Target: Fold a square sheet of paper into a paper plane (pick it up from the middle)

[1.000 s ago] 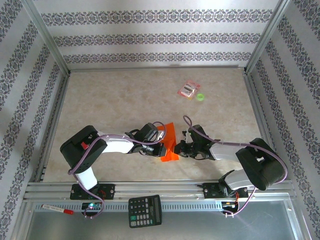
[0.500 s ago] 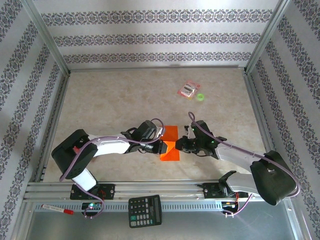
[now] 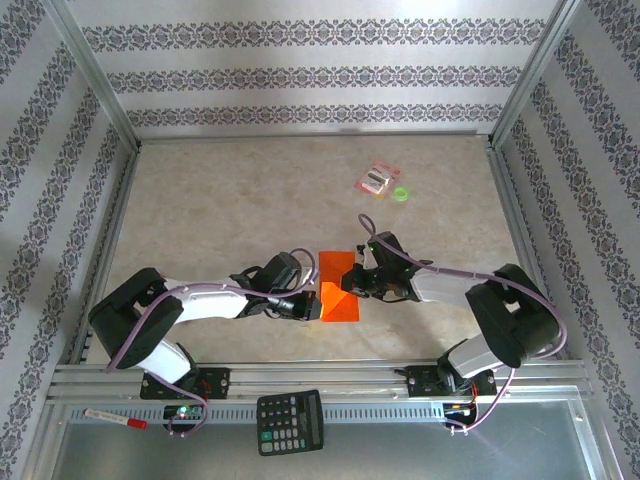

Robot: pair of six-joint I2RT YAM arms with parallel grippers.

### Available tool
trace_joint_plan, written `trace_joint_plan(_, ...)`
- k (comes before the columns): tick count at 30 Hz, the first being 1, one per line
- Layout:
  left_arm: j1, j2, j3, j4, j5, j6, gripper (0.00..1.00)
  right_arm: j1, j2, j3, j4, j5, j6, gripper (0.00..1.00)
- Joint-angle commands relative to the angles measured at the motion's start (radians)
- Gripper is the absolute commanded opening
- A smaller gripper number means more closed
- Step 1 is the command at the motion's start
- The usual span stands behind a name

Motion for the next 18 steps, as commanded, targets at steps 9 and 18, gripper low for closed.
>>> trace_joint_plan(9, -0.029, 0.03, 0.039, 0.008, 0.033, 0.01, 0.04, 0.004, 0.133, 0.042, 0.05, -0.007, -0.037, 0.0)
trace_joint_plan(18, -0.029, 0.1, 0.061, -0.005, 0.009, 0.035, 0.02, 0.003, 0.133, 0.022, 0.052, -0.001, -0.038, 0.0)
